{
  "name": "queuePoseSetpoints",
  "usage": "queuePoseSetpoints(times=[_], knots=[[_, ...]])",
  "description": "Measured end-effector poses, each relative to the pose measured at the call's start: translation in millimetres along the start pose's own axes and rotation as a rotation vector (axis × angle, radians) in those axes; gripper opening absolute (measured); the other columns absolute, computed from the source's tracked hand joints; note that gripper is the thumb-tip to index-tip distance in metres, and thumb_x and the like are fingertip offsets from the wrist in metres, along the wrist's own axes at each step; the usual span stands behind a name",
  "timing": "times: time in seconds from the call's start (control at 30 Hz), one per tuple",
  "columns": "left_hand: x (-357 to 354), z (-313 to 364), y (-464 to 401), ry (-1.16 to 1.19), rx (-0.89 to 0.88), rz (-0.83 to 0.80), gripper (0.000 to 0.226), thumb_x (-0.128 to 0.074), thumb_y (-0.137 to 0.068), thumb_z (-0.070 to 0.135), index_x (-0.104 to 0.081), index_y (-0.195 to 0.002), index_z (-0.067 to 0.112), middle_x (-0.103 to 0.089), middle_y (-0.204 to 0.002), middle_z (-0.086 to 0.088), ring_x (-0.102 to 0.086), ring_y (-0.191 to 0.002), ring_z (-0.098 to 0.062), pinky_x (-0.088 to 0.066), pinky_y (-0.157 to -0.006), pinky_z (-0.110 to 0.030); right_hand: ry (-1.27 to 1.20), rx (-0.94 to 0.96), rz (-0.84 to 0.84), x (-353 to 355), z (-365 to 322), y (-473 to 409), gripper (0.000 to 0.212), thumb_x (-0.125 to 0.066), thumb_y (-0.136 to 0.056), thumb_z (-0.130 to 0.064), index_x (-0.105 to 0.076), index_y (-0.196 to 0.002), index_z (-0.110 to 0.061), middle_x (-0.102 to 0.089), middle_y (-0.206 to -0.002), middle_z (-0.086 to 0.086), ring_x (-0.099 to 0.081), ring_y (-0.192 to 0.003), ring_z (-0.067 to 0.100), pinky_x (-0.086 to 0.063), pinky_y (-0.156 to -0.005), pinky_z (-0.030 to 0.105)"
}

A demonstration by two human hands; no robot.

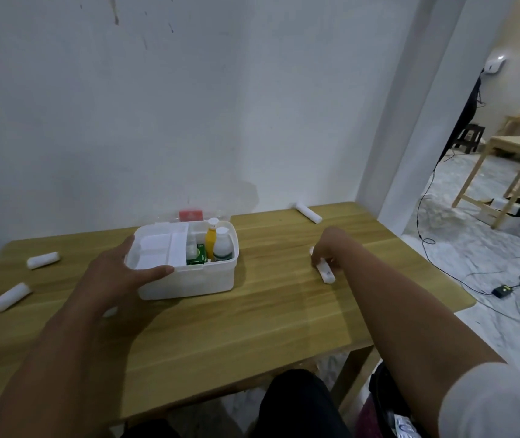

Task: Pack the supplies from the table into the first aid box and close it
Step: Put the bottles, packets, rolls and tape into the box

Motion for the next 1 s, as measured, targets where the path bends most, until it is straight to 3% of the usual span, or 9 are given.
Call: queuePoseSetpoints(times=[0.13, 0.2, 0.27, 0.37, 0.47, 0.57, 0.7, 0.83, 1.0], knots=[[-1, 1, -3, -0.054, 0.058, -0.012, 0.134, -0.075, -0.045, 0.084, -0.028, -0.159, 0.032, -0.039, -0.160, -0.008, -0.043, -0.138, -0.038, -0.046, -0.096, -0.053, -0.116, 0.032, 0.151, 23, -1, -26, 0.032, -0.079, -0.083, -0.026, -0.058, -0.097, -0.006, -0.067, -0.094, 0.011, -0.069, -0.087, 0.026, -0.060, -0.075, 0.037], [-1, 2, -3, -0.066, 0.064, -0.018, 0.129, -0.074, -0.048, 0.077, -0.026, -0.160, 0.033, -0.038, -0.160, -0.009, -0.043, -0.138, -0.039, -0.046, -0.096, -0.054, -0.092, 0.080, 0.275, 38, -3, -41, 0.029, -0.077, -0.082, -0.026, -0.058, -0.089, -0.006, -0.064, -0.082, 0.007, -0.063, -0.071, 0.021, -0.050, -0.057, 0.031], [-2, 3, -4, -0.068, 0.065, -0.022, 0.128, -0.074, -0.048, 0.073, -0.026, -0.160, 0.032, -0.038, -0.160, -0.009, -0.043, -0.137, -0.039, -0.047, -0.095, -0.055, -0.089, 0.121, 0.349, 50, -5, -59, 0.027, -0.076, -0.082, -0.027, -0.061, -0.087, -0.005, -0.063, -0.078, 0.006, -0.059, -0.066, 0.019, -0.042, -0.051, 0.029], [-5, 0, -10, -0.097, 0.059, -0.032, 0.136, -0.073, -0.045, 0.087, -0.024, -0.160, 0.032, -0.039, -0.160, -0.009, -0.045, -0.135, -0.040, -0.052, -0.087, -0.051, -0.102, 0.170, 0.394, 57, -10, -91, 0.026, -0.075, -0.083, -0.027, -0.068, -0.092, -0.004, -0.068, -0.082, 0.007, -0.066, -0.075, 0.023, -0.045, -0.056, 0.030], [-7, -9, -19, -0.094, 0.079, -0.050, 0.154, -0.063, -0.024, 0.096, -0.023, -0.160, 0.036, -0.040, -0.159, -0.005, -0.048, -0.132, -0.039, -0.052, -0.065, -0.032, -0.100, 0.184, 0.420, 50, -18, -123, 0.027, -0.072, -0.087, -0.028, -0.067, -0.104, -0.008, -0.070, -0.097, 0.008, -0.065, -0.086, 0.026, -0.052, -0.070, 0.034], [-8, -25, -28, -0.118, 0.094, -0.037, 0.146, -0.063, -0.023, 0.101, -0.024, -0.154, 0.049, -0.047, -0.154, -0.003, -0.053, -0.128, -0.036, -0.055, -0.089, -0.050, -0.100, 0.192, 0.461, 37, -24, -145, 0.030, -0.066, -0.092, -0.036, -0.067, -0.111, -0.013, -0.071, -0.108, 0.007, -0.065, -0.095, 0.027, -0.055, -0.080, 0.038], [-11, -48, -40, -0.093, 0.126, -0.010, 0.119, -0.077, -0.028, 0.092, -0.018, -0.130, 0.081, -0.048, -0.154, -0.003, -0.054, -0.127, -0.038, -0.052, -0.092, -0.057, -0.111, 0.244, 0.432, 27, -33, -152, 0.042, -0.056, -0.088, -0.046, -0.067, -0.100, -0.008, -0.065, -0.097, 0.010, -0.065, -0.098, 0.030, -0.051, -0.080, 0.037], [-11, -47, -42, -0.176, 0.128, -0.060, 0.117, -0.069, -0.031, 0.098, -0.017, -0.133, 0.075, -0.044, -0.157, -0.001, -0.054, -0.128, -0.036, -0.055, -0.082, -0.046, -0.111, 0.239, 0.412, 16, -38, -150, 0.069, -0.047, -0.068, -0.078, -0.062, -0.084, -0.012, -0.064, -0.083, 0.004, -0.065, -0.083, 0.027, -0.055, -0.074, 0.037], [-6, -30, -34, -0.185, 0.117, -0.052, 0.150, -0.059, -0.022, 0.103, -0.021, -0.156, 0.048, -0.042, -0.158, -0.002, -0.052, -0.129, -0.036, -0.051, -0.065, -0.032, -0.132, 0.263, 0.432, 7, -42, -142, 0.056, -0.056, -0.081, -0.073, -0.058, -0.077, -0.017, -0.065, -0.079, 0.001, -0.064, -0.080, 0.026, -0.054, -0.073, 0.037]])
Point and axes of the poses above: each hand's wrist, its own y-axis away from the middle knuckle, its own x-axis out of the back of the hand, z = x × y, the point moved 1 cm from there along -y, towards the middle knuckle
